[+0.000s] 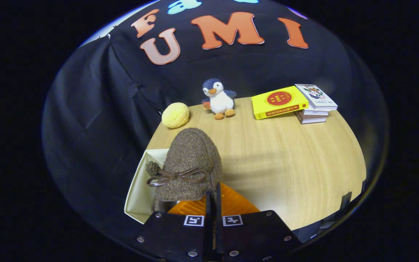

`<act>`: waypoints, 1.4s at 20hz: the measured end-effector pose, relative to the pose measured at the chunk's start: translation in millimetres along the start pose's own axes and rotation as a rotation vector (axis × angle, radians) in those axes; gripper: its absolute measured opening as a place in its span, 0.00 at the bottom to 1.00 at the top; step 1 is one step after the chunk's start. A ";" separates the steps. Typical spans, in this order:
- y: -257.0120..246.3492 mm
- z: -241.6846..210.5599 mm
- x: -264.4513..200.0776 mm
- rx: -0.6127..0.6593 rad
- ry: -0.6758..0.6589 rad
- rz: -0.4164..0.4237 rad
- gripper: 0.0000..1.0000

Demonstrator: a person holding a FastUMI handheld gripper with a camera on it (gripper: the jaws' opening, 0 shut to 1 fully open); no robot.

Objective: Open the storage box then place both shoes into the box .Put the left shoe in first, then the right shoe, with the right side of both shoes facing outward in a uniform manner.

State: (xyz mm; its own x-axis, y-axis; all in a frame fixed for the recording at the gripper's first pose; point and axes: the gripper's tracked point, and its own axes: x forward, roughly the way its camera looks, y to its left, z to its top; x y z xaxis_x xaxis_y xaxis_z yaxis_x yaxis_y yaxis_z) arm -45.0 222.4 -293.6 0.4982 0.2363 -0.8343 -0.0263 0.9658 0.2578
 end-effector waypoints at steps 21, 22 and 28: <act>71.0 -86.5 90.6 -0.123 0.249 -0.145 0.16; 67.4 -88.9 87.2 -0.128 0.258 -0.148 0.17; 69.3 -67.7 57.8 -0.089 0.209 -0.055 0.19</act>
State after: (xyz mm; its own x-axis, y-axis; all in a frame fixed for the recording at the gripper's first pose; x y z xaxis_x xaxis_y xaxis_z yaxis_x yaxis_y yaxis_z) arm -76.7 310.3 -357.0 0.3112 0.1911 -0.9309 -0.0850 0.9812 0.1730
